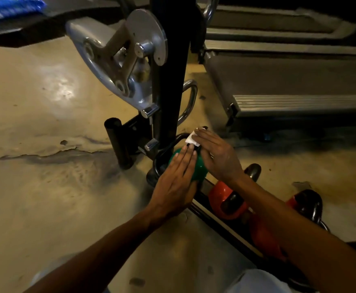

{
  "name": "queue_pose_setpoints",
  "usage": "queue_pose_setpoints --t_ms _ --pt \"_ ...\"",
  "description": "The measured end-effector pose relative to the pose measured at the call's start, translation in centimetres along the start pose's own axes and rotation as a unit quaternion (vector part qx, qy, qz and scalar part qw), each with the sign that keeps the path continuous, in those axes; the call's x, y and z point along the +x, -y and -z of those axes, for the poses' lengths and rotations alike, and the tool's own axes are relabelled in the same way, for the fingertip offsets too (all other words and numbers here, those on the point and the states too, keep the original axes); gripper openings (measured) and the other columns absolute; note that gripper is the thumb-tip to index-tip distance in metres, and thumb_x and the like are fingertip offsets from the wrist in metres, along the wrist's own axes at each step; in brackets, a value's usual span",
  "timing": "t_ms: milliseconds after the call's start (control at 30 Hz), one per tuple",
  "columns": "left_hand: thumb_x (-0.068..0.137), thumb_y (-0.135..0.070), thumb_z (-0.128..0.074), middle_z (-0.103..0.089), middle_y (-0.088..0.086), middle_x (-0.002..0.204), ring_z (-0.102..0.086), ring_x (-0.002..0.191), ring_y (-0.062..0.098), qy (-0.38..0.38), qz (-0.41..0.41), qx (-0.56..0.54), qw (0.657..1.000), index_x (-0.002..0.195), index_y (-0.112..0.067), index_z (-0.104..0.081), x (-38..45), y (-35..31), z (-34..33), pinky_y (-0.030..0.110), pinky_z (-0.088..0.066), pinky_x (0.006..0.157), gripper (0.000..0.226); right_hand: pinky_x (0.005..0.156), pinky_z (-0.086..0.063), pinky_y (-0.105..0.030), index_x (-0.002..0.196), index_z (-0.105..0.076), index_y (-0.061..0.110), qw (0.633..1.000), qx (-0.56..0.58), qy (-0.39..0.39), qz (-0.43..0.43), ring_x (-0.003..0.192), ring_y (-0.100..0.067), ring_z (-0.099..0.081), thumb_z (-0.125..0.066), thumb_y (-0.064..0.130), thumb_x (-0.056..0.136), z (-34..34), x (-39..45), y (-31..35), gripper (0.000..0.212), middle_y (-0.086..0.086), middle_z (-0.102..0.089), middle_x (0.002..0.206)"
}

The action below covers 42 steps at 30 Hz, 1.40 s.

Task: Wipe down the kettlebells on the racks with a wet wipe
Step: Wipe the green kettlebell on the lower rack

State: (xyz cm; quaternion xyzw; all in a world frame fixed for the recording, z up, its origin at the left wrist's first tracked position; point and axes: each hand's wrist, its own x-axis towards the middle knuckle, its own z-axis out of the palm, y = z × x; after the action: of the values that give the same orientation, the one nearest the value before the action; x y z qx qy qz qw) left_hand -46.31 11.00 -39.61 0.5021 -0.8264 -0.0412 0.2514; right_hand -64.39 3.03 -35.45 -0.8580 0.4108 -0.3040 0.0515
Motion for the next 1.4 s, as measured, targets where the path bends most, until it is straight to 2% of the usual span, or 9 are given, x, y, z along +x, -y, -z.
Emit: queue_pose_setpoints --t_ms 200,367,500,600,933,1000,1133,1233,1400 --pt "0.103 -0.042 -0.051 -0.012 0.019 0.173 -0.003 0.163 0.029 -0.047 -0.038 -0.006 0.998 0.163 0.002 -0.018 0.0 1.0 -1.1 0.041 -0.012 0.131 0.082 0.129 -0.022 -0.034 0.151 -0.049 0.003 0.996 0.015 0.071 0.046 0.156 -0.017 -0.028 -0.044 0.036 0.108 0.5 -0.2 0.6 0.054 -0.015 -0.044 0.161" --pt "0.096 -0.027 -0.064 -0.014 0.018 0.173 -0.006 0.163 0.027 -0.051 -0.047 -0.013 0.998 0.163 0.002 -0.020 0.0 1.6 -1.5 0.045 -0.024 0.129 0.085 0.120 -0.038 -0.043 0.148 -0.055 0.005 0.999 0.015 0.046 0.013 0.146 -0.021 -0.043 -0.042 0.038 0.109 0.8 1.0 -0.9 0.052 -0.013 -0.054 0.151" --pt "0.095 -0.022 -0.069 -0.014 0.019 0.172 -0.003 0.163 0.027 -0.056 -0.070 0.010 0.996 0.163 0.001 -0.020 0.1 2.3 -1.8 0.048 -0.028 0.125 0.088 0.123 -0.031 -0.028 0.151 -0.052 0.009 0.993 0.007 0.104 0.061 0.150 -0.018 -0.038 -0.045 0.041 0.108 1.1 0.7 -0.9 0.054 -0.010 -0.049 0.156" --pt "0.099 -0.024 -0.065 -0.016 0.019 0.172 -0.007 0.162 0.029 -0.045 -0.067 0.013 0.997 0.163 0.000 -0.019 0.1 2.3 -1.6 0.050 -0.031 0.126 0.082 0.123 -0.034 -0.035 0.155 -0.047 0.012 0.995 0.010 0.096 0.011 0.153 -0.013 -0.033 -0.041 0.044 0.109 1.7 1.1 -1.4 0.056 -0.007 -0.044 0.161" --pt "0.101 -0.042 -0.060 0.001 0.011 0.173 0.010 0.162 0.020 0.002 -0.042 0.034 0.999 0.166 -0.008 -0.007 1.8 1.8 -0.4 0.036 -0.001 0.126 0.091 0.126 -0.030 -0.035 0.155 -0.048 0.019 0.988 0.104 0.087 -0.080 0.154 -0.003 -0.029 -0.036 0.043 0.112 2.0 0.9 -1.3 0.051 0.001 -0.042 0.163" --pt "0.102 -0.045 -0.057 0.000 0.011 0.174 0.009 0.162 0.020 0.002 -0.036 0.020 0.999 0.166 -0.008 -0.006 1.6 1.7 -0.7 0.035 -0.001 0.126 0.089 0.125 -0.028 -0.029 0.155 -0.048 0.017 0.990 0.091 0.097 -0.049 0.153 -0.003 -0.030 -0.034 0.046 0.111 1.6 0.7 -1.4 0.054 0.000 -0.043 0.163" --pt "0.099 -0.045 -0.056 -0.002 0.013 0.175 0.003 0.163 0.024 0.009 -0.028 0.039 0.999 0.166 -0.005 -0.010 1.7 1.6 -0.7 0.043 -0.011 0.129 0.091 0.120 -0.038 -0.035 0.150 -0.053 0.018 0.977 0.137 0.047 -0.154 0.142 0.005 -0.042 -0.031 0.044 0.114 1.6 1.7 -1.6 0.050 0.005 -0.051 0.155" --pt "0.099 -0.049 -0.056 0.000 0.012 0.175 0.007 0.162 0.021 0.017 -0.026 0.036 0.999 0.167 -0.007 -0.009 1.6 1.7 -0.6 0.037 -0.003 0.127 0.093 0.125 -0.027 -0.028 0.154 -0.049 0.016 0.988 0.092 0.090 -0.087 0.152 -0.003 -0.033 -0.031 0.050 0.112 1.0 1.3 -1.7 0.057 0.000 -0.045 0.161" --pt "0.099 -0.049 -0.052 -0.001 0.013 0.175 0.005 0.163 0.023 0.024 -0.019 0.049 0.998 0.166 -0.006 -0.010 1.7 1.5 -0.6 0.039 -0.005 0.128 0.090 0.097 -0.047 -0.025 0.135 -0.063 0.019 0.975 0.148 0.035 -0.160 0.119 0.000 -0.058 -0.033 0.038 0.115 1.4 2.2 -1.8 0.041 0.003 -0.065 0.130"
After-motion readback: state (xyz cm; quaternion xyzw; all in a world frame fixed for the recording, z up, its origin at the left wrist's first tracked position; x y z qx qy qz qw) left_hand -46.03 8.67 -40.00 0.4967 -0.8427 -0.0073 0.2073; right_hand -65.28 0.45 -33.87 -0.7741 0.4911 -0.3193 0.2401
